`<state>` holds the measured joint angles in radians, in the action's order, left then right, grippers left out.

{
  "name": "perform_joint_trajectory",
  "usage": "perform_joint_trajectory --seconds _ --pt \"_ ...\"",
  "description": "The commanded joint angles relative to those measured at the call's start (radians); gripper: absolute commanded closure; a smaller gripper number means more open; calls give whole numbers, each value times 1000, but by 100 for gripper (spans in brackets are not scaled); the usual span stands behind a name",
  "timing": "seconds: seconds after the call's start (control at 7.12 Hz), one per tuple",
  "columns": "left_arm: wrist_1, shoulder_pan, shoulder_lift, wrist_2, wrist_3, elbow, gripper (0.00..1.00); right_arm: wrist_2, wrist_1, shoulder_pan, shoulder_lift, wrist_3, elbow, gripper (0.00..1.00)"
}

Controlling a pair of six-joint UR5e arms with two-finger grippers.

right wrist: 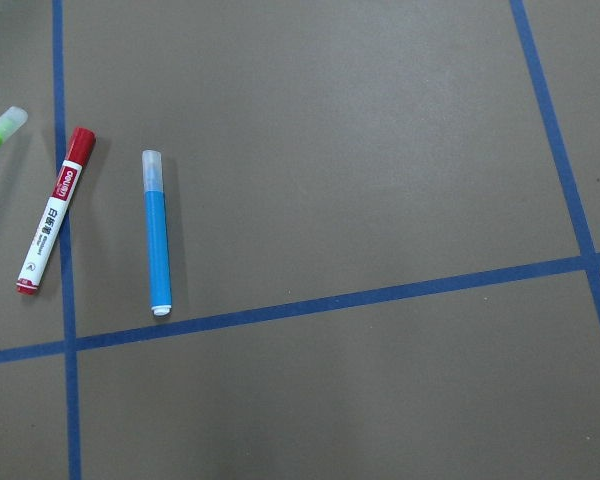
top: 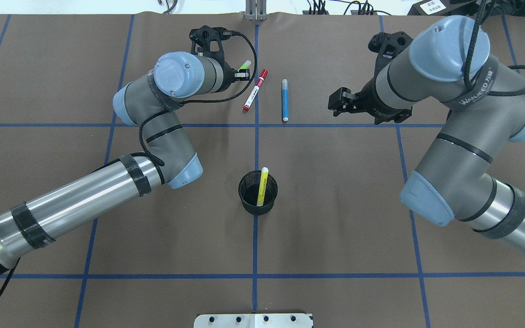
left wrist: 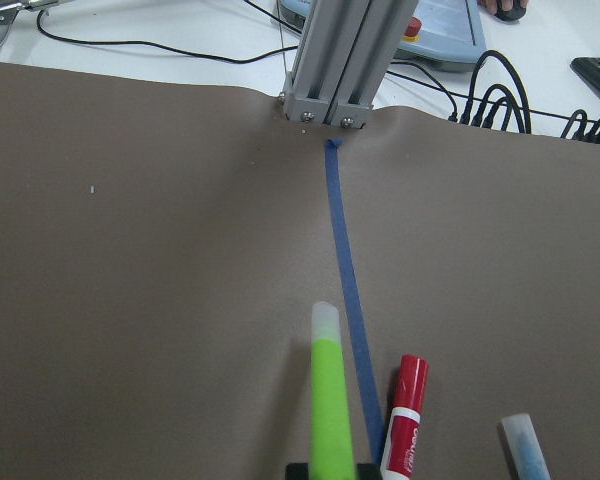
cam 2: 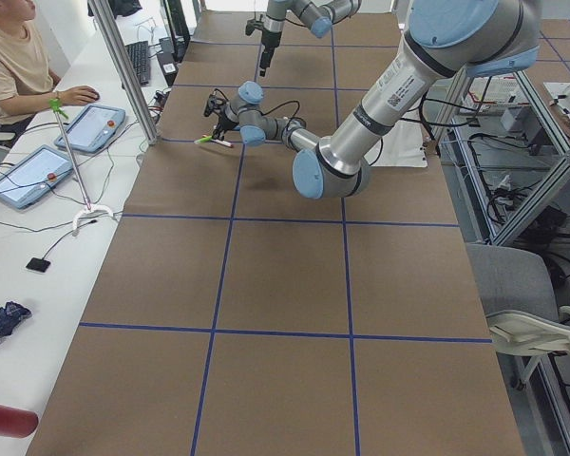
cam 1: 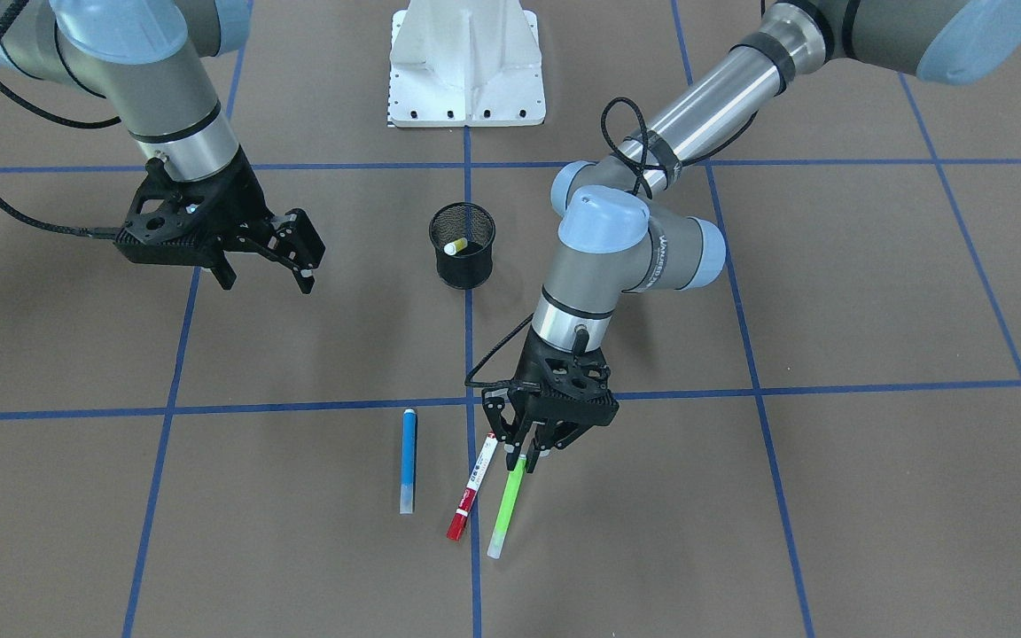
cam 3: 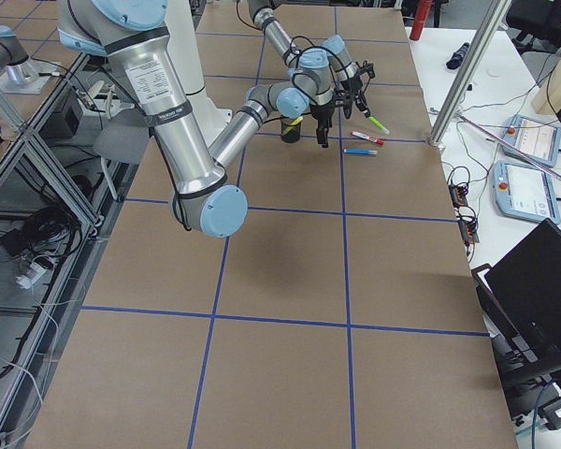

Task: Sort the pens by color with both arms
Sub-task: 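Lower the green highlighter beside the red-capped marker, release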

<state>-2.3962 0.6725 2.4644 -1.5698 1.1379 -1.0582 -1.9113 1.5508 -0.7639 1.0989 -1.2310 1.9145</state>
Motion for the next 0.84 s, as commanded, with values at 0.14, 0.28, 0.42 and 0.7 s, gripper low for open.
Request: perform_joint_trajectory --seconds 0.14,0.28,0.42,0.7 --pt "-44 -5 -22 1 -3 -9 41 0 0 0 -2 -1 0 0" --pt "-43 -5 -22 1 -1 -25 34 2 0 0 -2 -1 0 0" --pt "-37 -2 -24 -6 -3 -61 22 0 0 0 -8 -5 0 0" --pt "-2 1 -105 -10 -3 -188 4 2 0 3 -17 -16 1 0"
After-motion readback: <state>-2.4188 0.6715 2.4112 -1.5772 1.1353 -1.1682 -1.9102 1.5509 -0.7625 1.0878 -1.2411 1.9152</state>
